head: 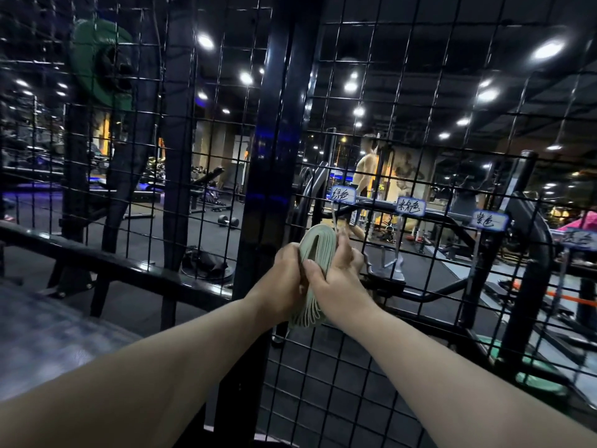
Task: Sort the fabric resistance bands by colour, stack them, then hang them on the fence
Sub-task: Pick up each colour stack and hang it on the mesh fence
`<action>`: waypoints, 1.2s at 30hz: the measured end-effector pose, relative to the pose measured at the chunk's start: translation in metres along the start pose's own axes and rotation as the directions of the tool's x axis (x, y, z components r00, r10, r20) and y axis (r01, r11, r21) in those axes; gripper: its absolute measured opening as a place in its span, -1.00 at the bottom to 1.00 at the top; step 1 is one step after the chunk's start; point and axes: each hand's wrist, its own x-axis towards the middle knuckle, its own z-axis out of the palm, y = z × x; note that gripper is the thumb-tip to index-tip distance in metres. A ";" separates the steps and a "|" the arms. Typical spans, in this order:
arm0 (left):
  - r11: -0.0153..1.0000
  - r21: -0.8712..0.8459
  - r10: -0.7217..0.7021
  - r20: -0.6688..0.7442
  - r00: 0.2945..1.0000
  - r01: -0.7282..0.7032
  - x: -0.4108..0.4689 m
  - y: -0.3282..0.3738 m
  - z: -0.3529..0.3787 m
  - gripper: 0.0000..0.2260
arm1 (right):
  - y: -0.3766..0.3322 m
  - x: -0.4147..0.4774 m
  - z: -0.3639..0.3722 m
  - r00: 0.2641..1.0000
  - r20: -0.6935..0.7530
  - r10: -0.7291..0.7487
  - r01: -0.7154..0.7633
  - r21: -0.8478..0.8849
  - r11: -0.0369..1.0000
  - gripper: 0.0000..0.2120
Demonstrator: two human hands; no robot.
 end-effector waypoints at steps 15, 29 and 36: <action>0.977 0.081 -0.203 0.043 0.978 0.199 -0.024 -0.017 0.006 -0.78 | 0.012 -0.017 0.009 0.997 -0.021 0.068 -0.069 -0.036 0.997 -0.21; 0.927 0.321 -0.217 0.032 0.976 0.196 -0.026 -0.010 0.009 -0.77 | 0.005 -0.026 0.012 0.993 -0.058 0.105 -0.113 -0.163 0.980 -0.18; 0.871 0.478 -0.135 0.011 0.991 0.113 -0.032 -0.009 0.004 -0.44 | -0.004 -0.029 0.015 0.982 -0.166 0.084 -0.134 -0.313 0.940 -0.20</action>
